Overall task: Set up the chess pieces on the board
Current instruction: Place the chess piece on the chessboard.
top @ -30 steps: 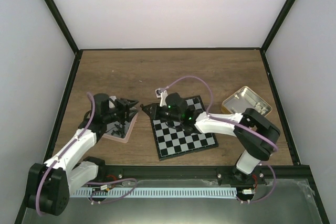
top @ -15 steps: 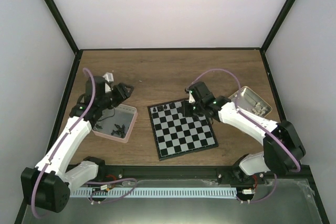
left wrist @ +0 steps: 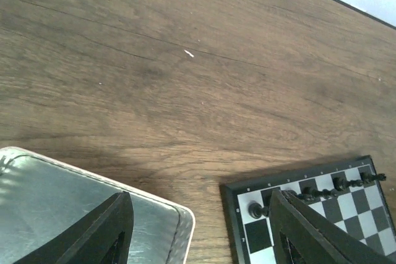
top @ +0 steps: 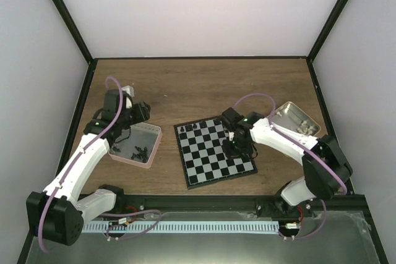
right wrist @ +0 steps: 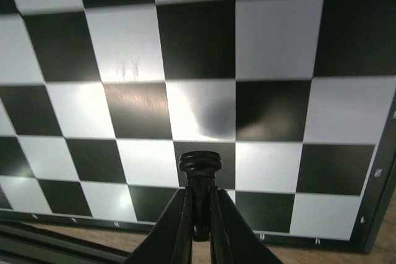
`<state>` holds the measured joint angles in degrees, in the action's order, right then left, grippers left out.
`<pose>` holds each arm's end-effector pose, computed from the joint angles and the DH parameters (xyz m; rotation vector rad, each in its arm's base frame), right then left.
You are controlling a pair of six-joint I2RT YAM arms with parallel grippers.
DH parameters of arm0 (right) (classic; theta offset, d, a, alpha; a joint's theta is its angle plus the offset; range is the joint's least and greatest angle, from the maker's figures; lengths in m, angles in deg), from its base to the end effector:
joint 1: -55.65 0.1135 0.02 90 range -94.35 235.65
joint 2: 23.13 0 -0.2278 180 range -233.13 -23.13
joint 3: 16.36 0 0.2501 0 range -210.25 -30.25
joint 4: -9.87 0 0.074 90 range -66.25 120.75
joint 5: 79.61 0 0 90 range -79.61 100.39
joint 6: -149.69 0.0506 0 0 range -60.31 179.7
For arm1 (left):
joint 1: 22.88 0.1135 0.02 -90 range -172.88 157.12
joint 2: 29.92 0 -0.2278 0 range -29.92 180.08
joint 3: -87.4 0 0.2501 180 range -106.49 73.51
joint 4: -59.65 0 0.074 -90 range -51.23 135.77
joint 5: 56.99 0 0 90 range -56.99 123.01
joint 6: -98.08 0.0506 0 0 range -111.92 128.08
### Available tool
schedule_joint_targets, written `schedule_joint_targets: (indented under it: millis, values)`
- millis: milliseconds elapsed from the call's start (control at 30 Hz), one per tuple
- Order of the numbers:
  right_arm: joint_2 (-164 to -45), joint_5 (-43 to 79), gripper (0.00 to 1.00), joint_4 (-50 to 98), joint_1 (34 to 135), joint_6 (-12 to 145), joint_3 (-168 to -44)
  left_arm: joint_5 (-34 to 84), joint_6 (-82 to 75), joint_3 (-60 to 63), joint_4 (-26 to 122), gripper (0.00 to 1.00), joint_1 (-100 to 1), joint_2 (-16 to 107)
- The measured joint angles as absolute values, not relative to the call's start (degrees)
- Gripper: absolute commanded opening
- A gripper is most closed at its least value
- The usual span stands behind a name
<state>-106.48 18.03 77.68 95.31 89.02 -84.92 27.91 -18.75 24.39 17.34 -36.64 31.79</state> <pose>0.1893 0.1656 0.1528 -0.2922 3.0840 0.2839 0.2475 -0.0652 0.2381 -0.2180 2.3178 -0.4650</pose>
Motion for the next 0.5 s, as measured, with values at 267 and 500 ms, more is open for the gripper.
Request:
schedule_joint_targets:
  millis: [267, 500]
  values:
    - [-111.7, 17.3, 0.24, 82.7, 97.6, 87.2, -86.5, 32.2, -16.5, 26.5, 17.6, 0.60, -36.7, 29.4]
    - [-113.2, 16.2, 0.28, 82.6, 97.6, 86.3, -88.4, 33.6, -15.7, 27.3, 17.6, 0.60, -37.1, 29.1]
